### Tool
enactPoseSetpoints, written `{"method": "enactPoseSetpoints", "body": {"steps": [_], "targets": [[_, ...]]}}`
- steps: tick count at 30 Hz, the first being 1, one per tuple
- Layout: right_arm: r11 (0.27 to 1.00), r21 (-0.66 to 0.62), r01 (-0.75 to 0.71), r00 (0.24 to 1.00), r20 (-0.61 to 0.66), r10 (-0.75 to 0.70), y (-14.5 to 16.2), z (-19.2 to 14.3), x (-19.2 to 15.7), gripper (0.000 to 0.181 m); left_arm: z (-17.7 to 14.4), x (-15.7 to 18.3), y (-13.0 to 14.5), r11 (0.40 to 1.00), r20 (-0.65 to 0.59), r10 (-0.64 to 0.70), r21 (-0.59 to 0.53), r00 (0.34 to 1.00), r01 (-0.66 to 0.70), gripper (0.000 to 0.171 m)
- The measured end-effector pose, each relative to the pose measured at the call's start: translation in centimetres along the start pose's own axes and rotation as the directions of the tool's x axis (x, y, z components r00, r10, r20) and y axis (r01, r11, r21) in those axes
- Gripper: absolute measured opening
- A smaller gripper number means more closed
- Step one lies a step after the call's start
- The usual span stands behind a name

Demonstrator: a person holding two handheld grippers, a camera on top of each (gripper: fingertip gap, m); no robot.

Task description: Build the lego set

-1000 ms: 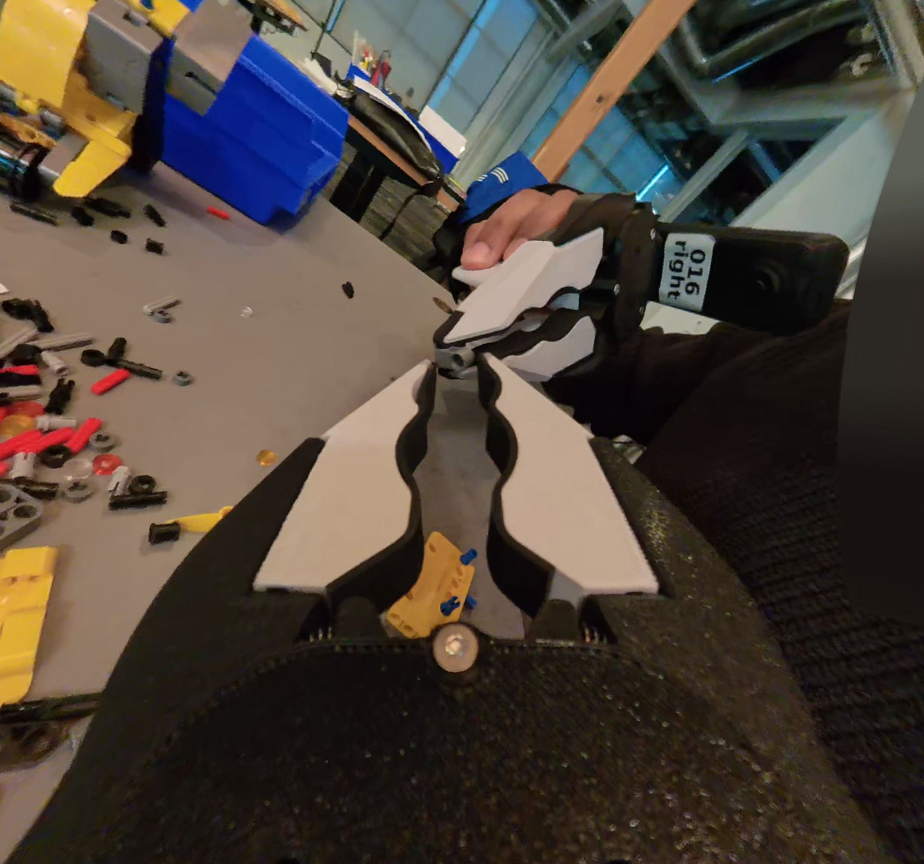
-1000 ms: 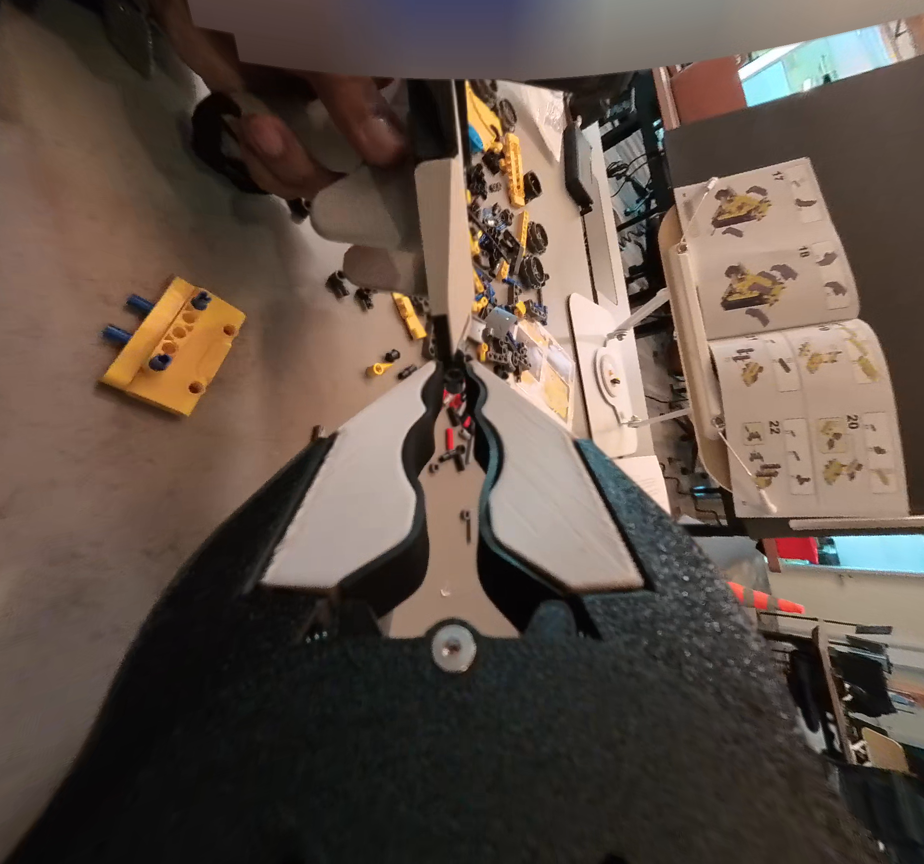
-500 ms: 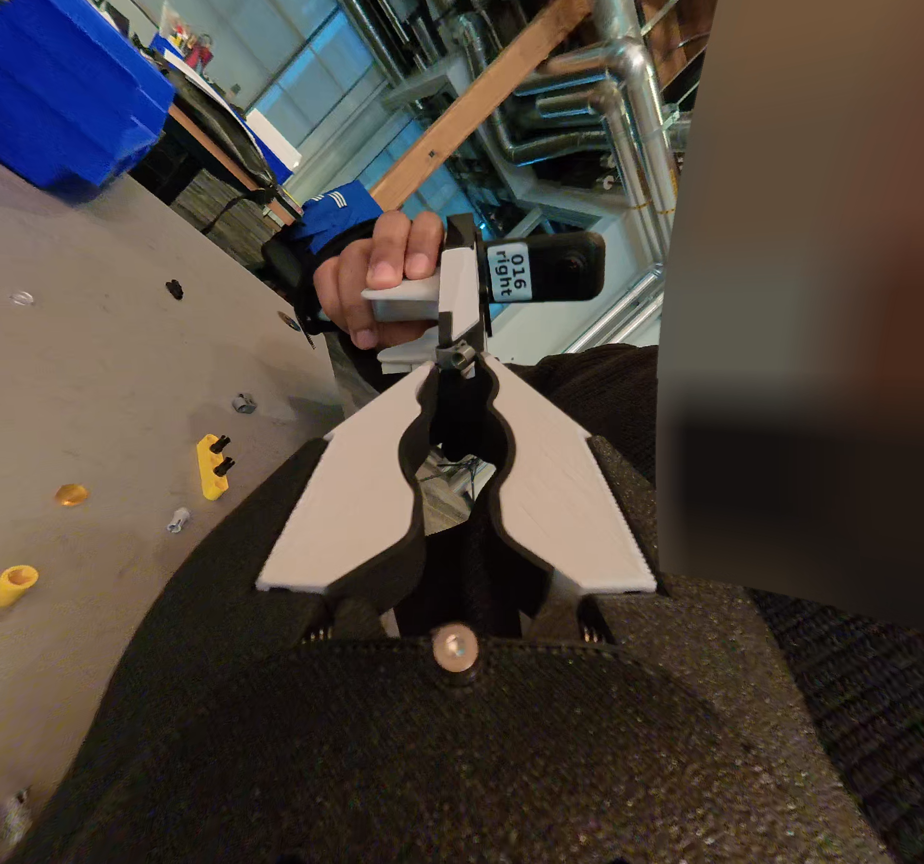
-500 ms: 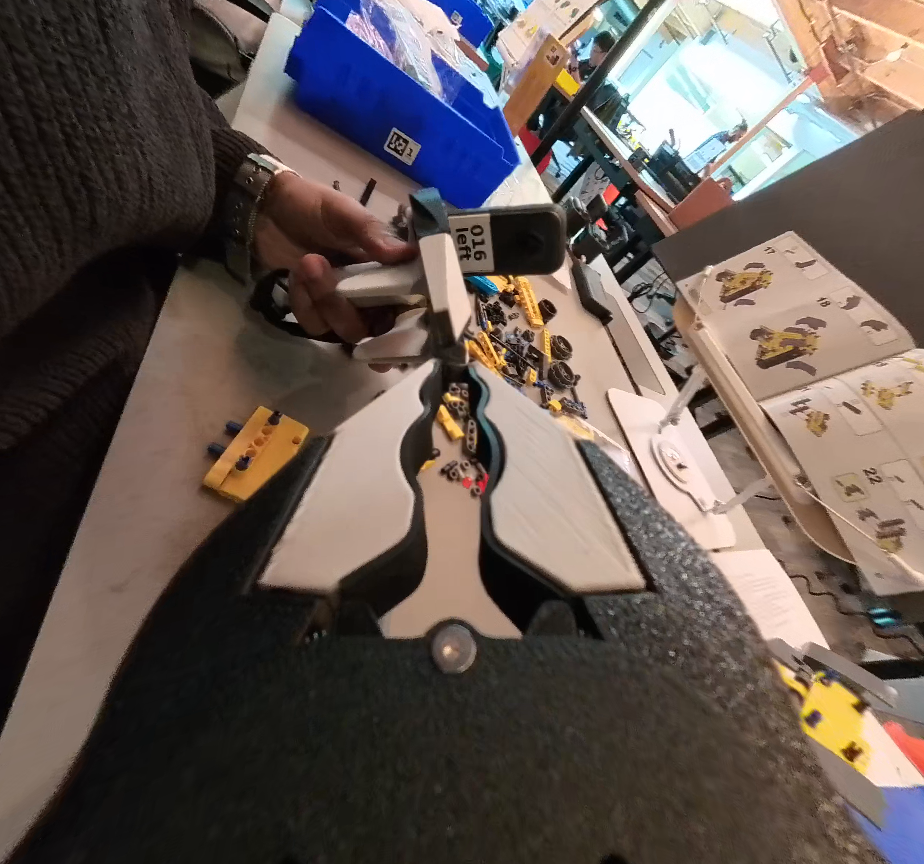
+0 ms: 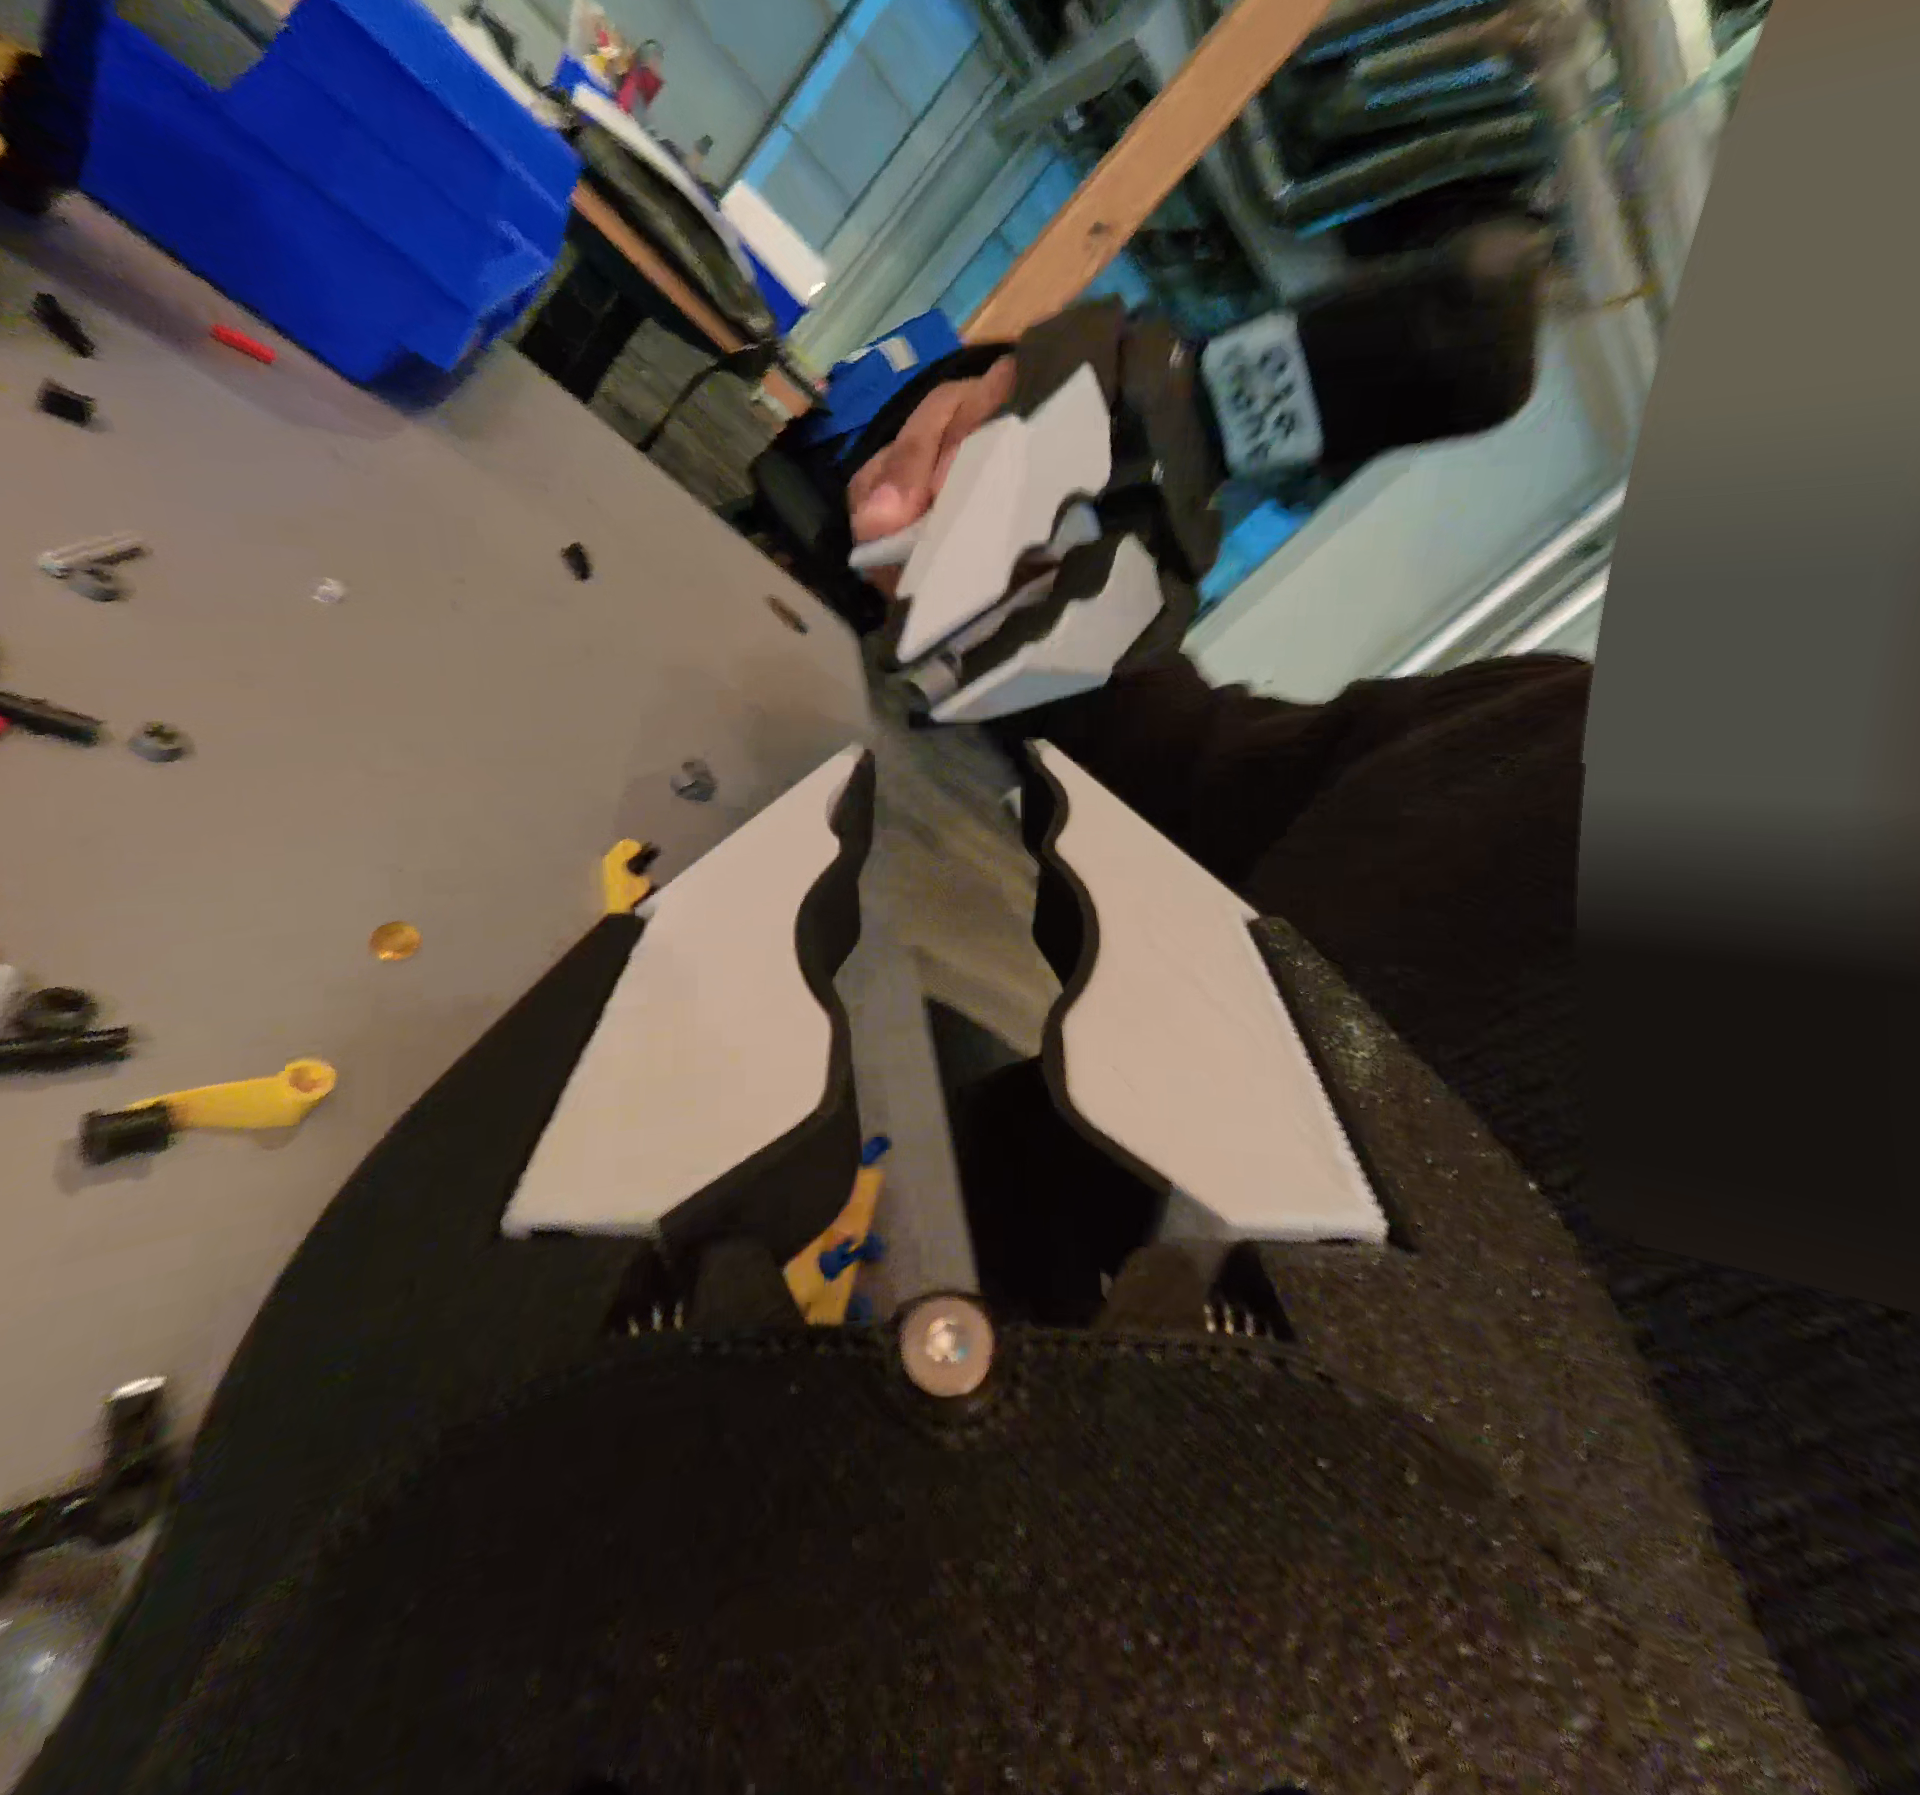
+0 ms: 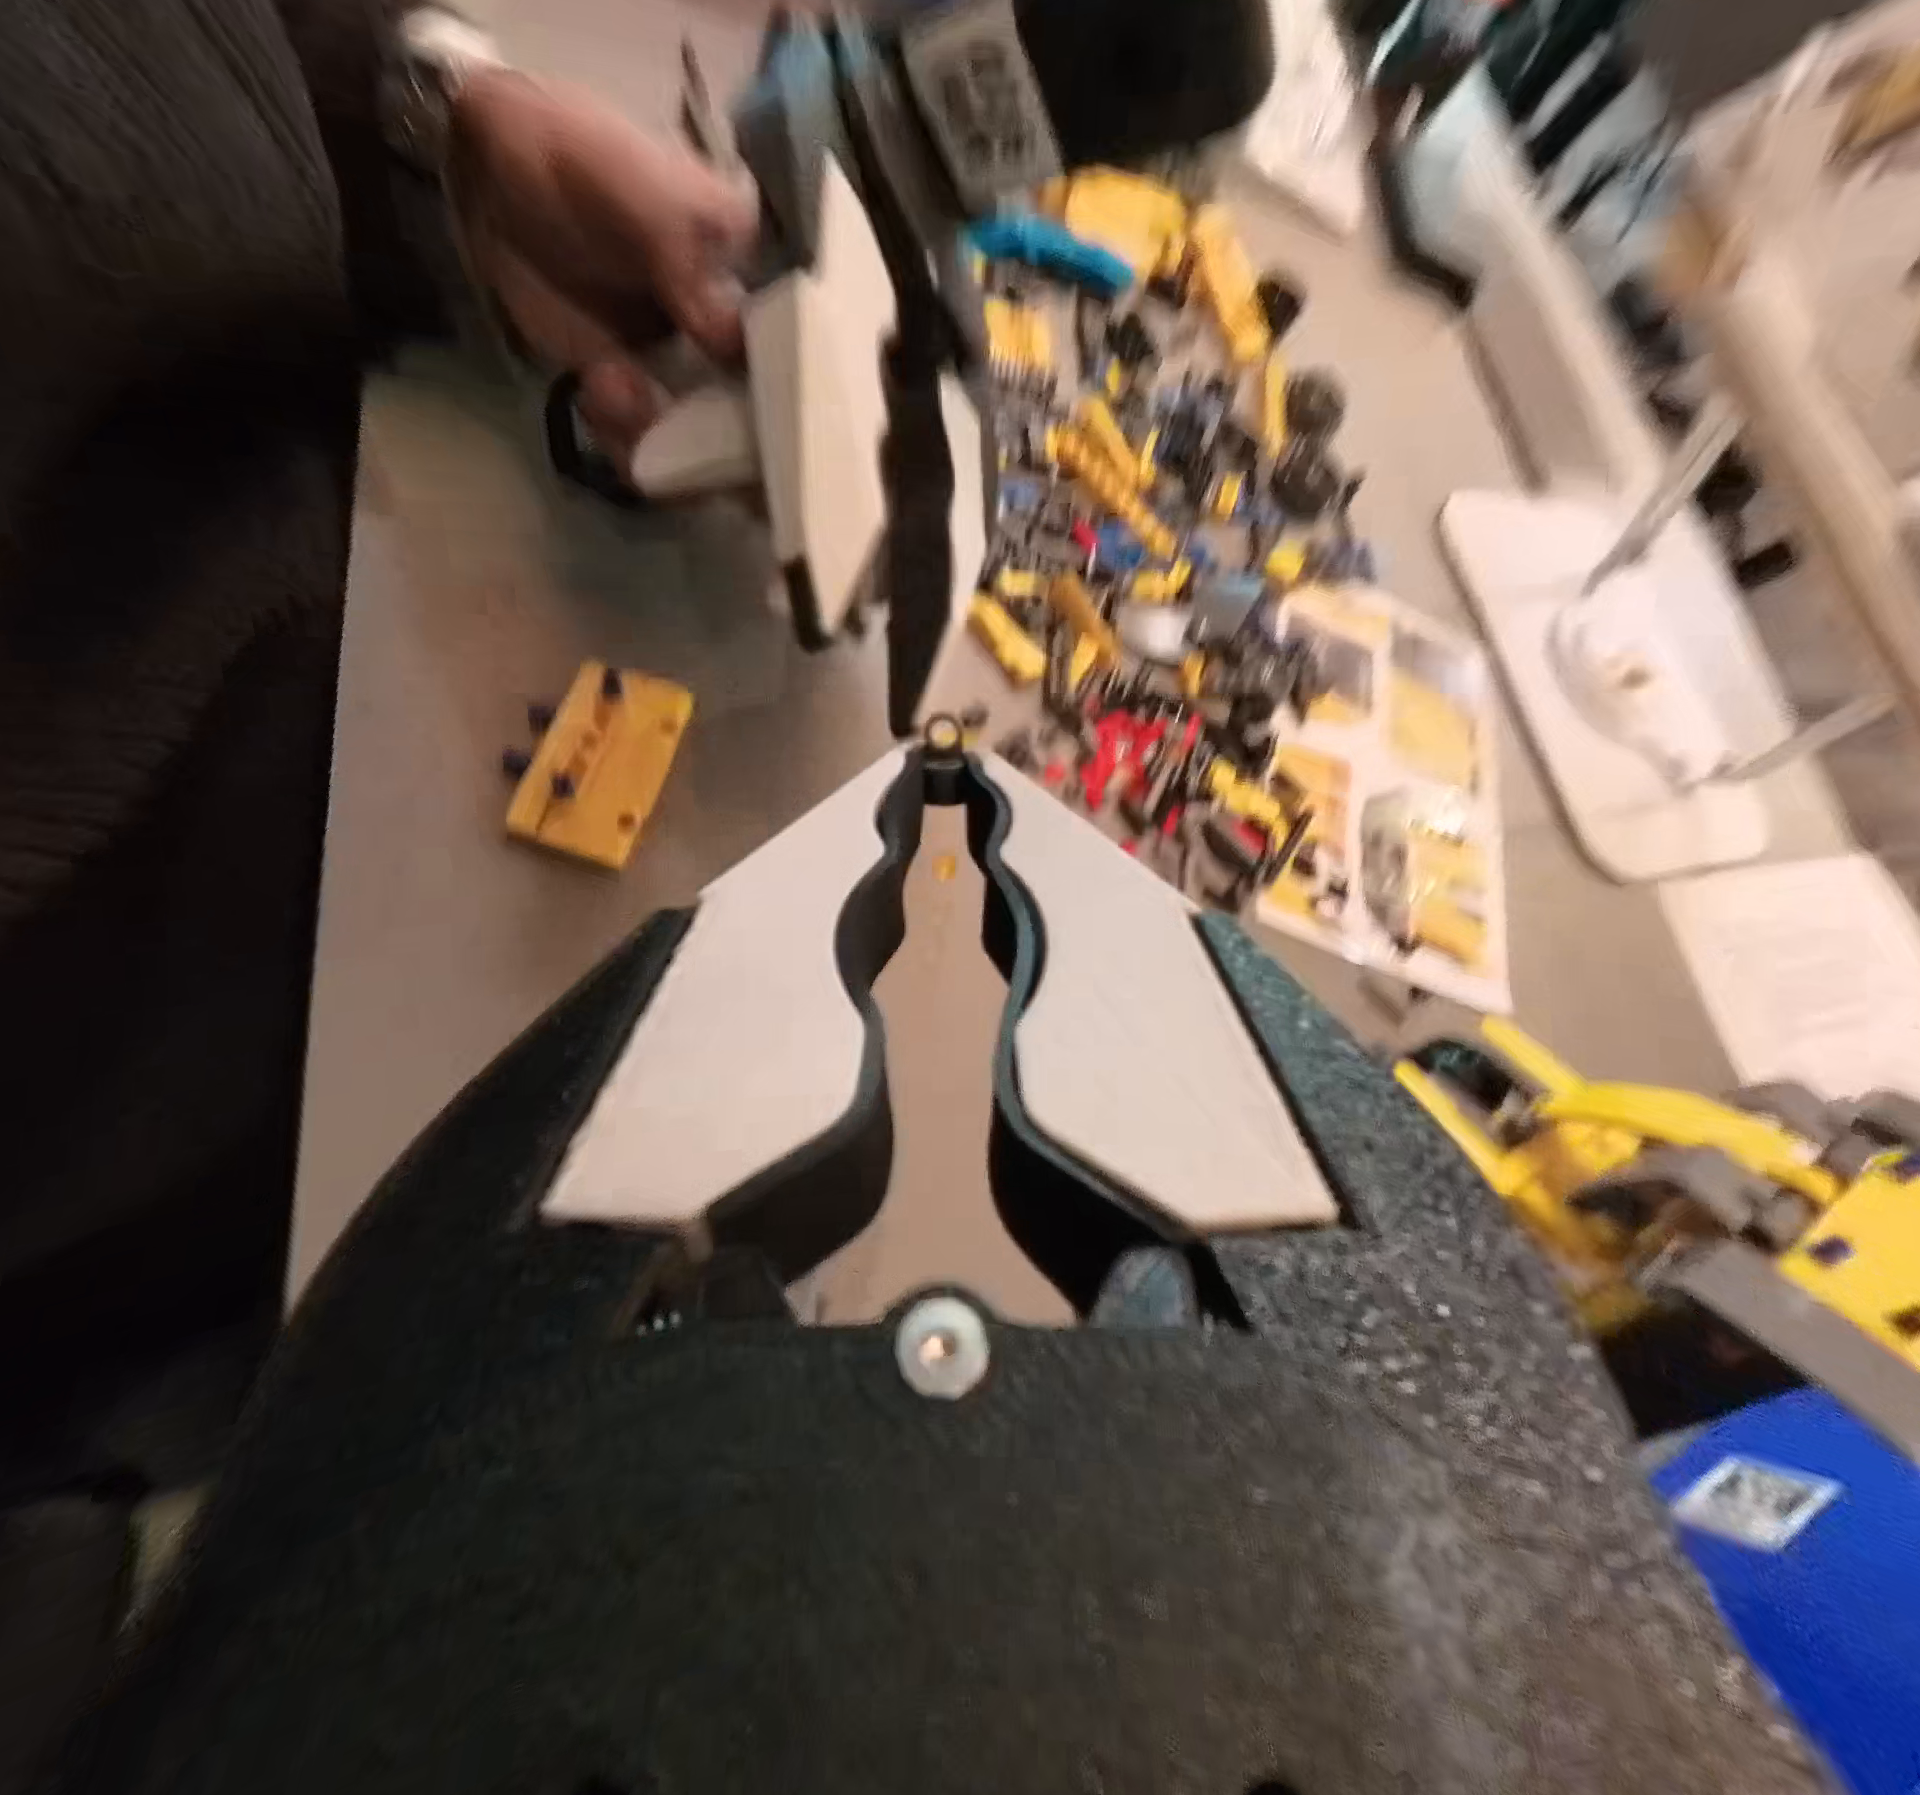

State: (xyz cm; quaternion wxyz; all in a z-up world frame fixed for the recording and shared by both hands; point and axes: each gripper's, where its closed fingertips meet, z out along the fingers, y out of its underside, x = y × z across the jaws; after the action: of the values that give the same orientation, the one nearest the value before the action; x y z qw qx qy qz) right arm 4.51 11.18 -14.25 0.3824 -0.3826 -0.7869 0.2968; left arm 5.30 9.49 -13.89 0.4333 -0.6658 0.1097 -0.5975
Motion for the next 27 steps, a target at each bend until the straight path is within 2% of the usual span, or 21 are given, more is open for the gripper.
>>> {"method": "enactPoseSetpoints", "body": {"steps": [2, 4, 7, 10, 14, 27], "targets": [[0.982, -0.177, -0.06, 0.995, 0.073, 0.074, 2.9, 0.0, 0.0, 0.007, 0.4, -1.0, 1.0, 0.995, 0.088, 0.078, -0.067, 0.993, -0.072, 0.028], [0.942, -0.332, -0.051, 0.986, 0.135, 0.101, 5.6, -0.3, -0.2, 0.006, 0.8, -1.7, 2.0, 0.983, 0.144, 0.143, -0.139, 0.979, -0.123, 0.029], [0.893, -0.45, 0.017, 0.961, 0.254, 0.109, 7.9, -0.3, -1.1, 0.006, 1.1, -2.3, 2.9, 0.96, 0.194, 0.225, -0.213, 0.955, -0.183, 0.03], [0.86, -0.506, 0.068, 0.924, 0.358, 0.138, 9.3, 0.1, -2.1, 0.006, 0.8, -3.0, 3.0, 0.948, 0.242, 0.27, -0.238, 0.932, -0.213, 0.03], [0.838, -0.532, 0.118, 0.885, 0.44, 0.155, 10.1, 0.8, -2.9, 0.006, 0.8, -3.2, 3.3, 0.951, 0.245, 0.247, -0.247, 0.938, -0.186, 0.032], [0.786, -0.592, 0.18, 0.871, 0.467, 0.153, 10.2, 0.9, -3.1, 0.006, 0.7, -3.4, 3.3, 0.952, 0.255, 0.242, -0.249, 0.936, -0.178, 0.03]]}}
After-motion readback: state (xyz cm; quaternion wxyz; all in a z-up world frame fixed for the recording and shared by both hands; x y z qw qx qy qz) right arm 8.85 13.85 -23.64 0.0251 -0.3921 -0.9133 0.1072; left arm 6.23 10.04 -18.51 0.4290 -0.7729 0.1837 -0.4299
